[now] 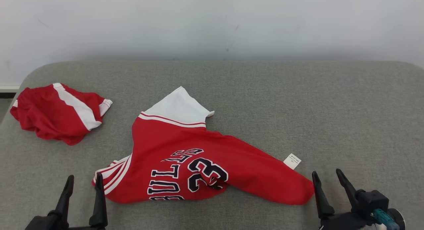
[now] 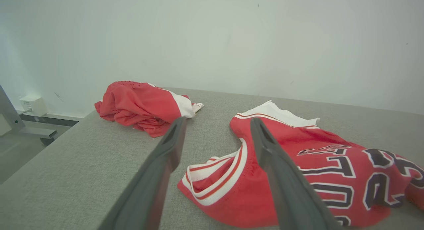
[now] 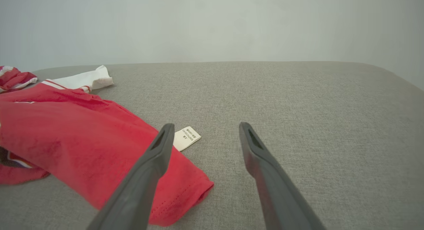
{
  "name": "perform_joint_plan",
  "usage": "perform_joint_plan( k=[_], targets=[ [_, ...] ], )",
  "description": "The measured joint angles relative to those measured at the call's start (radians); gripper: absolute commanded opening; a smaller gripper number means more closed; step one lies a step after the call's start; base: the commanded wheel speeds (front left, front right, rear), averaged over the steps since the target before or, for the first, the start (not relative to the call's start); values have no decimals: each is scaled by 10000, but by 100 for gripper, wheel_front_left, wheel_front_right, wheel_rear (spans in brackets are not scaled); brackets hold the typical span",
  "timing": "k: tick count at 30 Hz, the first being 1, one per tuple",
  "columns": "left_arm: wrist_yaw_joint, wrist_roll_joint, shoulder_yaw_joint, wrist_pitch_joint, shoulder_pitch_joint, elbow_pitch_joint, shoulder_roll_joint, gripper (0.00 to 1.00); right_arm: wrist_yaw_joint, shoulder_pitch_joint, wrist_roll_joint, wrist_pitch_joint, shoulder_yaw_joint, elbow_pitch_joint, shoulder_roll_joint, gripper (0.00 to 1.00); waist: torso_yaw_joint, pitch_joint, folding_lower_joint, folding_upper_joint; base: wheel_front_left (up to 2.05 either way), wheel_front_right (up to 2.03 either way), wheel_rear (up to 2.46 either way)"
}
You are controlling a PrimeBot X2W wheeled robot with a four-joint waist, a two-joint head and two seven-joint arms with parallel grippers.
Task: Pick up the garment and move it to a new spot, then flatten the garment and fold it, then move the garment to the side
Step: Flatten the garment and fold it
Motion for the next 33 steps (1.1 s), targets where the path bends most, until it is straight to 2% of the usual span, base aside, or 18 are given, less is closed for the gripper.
perform_joint_plan(
  k=[11, 12, 13, 14, 18, 22, 33],
  targets=[
    [-50, 136, -107, 0, -42, 67, -123, 100, 0, -753, 268, 190, 299, 2681, -117, 100, 608, 166, 0, 0, 0, 0, 0],
    [-52, 136, -100, 0, -42, 69, -130, 100, 0, -789, 343, 186, 359, 2836, -100, 96, 634, 178, 0, 0, 0, 0, 0],
    [-63, 136, -98, 0, -42, 75, -136, 100, 0, -866, 443, 182, 435, 2997, -86, 31, 648, 189, 0, 0, 0, 0, 0],
    [-61, 136, -86, 0, -41, 84, -140, 100, 0, -943, 564, 178, 512, 3129, -67, 0, 650, 188, 0, 0, 0, 0, 0],
    [-63, 140, -63, 0, -39, 130, -163, 100, 0, -1178, 823, 73, 663, 3373, -104, 0, 581, 140, 0, 0, 0, 0, 0],
    [-77, 144, -25, 0, -31, 125, -182, 100, 0, -1367, 999, -48, 520, 3007, -276, 0, 443, 81, 0, 0, 0, 0, 0],
    [-77, 161, -6, 0, 7, 123, -217, 100, 0, -531, 1028, -59, -1172, -579, -788, 0, -99, 39, 0, 0, 0, 0, 0]
  ],
)
